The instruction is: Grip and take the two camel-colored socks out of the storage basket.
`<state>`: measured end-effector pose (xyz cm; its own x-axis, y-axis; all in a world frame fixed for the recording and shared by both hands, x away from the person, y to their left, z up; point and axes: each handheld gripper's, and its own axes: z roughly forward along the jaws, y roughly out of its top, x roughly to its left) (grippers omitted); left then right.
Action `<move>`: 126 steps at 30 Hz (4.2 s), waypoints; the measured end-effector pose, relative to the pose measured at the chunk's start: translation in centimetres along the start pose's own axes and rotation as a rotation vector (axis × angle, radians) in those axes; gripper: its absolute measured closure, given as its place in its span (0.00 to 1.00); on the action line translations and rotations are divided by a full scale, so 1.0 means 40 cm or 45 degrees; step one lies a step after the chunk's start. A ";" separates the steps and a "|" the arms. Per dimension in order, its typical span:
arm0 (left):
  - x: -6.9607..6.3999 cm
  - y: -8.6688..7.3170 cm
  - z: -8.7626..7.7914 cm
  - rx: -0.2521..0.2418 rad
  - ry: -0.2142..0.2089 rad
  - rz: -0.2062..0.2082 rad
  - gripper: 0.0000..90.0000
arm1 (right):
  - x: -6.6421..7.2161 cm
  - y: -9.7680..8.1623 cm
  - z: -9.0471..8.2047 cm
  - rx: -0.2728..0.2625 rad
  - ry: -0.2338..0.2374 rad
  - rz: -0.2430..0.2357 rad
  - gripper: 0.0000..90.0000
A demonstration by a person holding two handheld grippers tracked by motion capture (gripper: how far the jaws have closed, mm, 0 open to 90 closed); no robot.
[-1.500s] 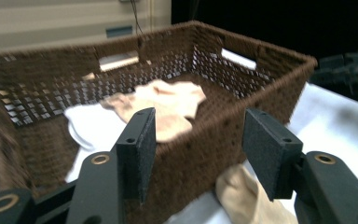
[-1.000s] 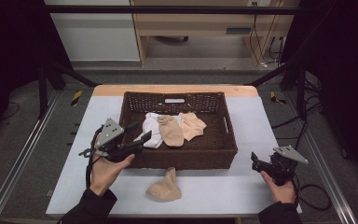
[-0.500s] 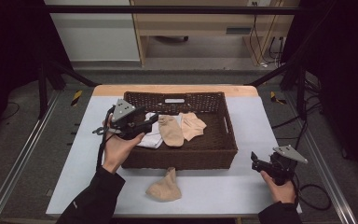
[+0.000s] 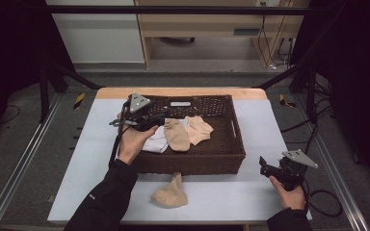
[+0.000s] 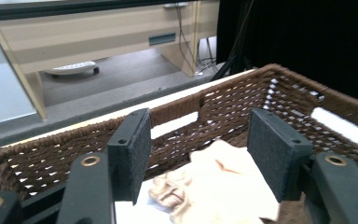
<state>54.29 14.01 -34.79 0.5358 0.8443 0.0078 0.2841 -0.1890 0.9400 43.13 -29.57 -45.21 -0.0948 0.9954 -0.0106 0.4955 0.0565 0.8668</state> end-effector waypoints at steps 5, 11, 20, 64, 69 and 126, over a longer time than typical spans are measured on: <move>0.006 -0.018 0.049 0.042 0.012 0.001 0.48 | 0.000 -0.001 0.002 0.005 0.003 0.005 0.05; 0.011 -0.044 0.099 0.106 0.017 0.002 0.52 | -0.001 -0.001 0.003 0.003 0.002 0.004 0.05; -0.005 -0.089 0.164 0.246 0.012 0.053 0.56 | -0.001 -0.001 0.003 0.002 0.003 0.003 0.05; 0.010 -0.144 0.217 0.639 -0.033 0.078 0.90 | 0.003 -0.001 0.006 0.010 0.004 -0.008 0.05; 0.000 -0.117 0.194 0.557 -0.024 0.081 0.92 | 0.002 -0.001 0.005 0.010 0.001 0.001 0.05; -0.094 0.022 -0.337 -0.311 -0.345 0.085 0.93 | -0.003 -0.002 -0.001 0.003 -0.025 -0.002 0.06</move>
<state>41.80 17.42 -29.39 0.7470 0.6648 0.0118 0.0607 -0.0859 0.9945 43.06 -29.68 -45.25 -0.0785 0.9967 -0.0218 0.4974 0.0581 0.8656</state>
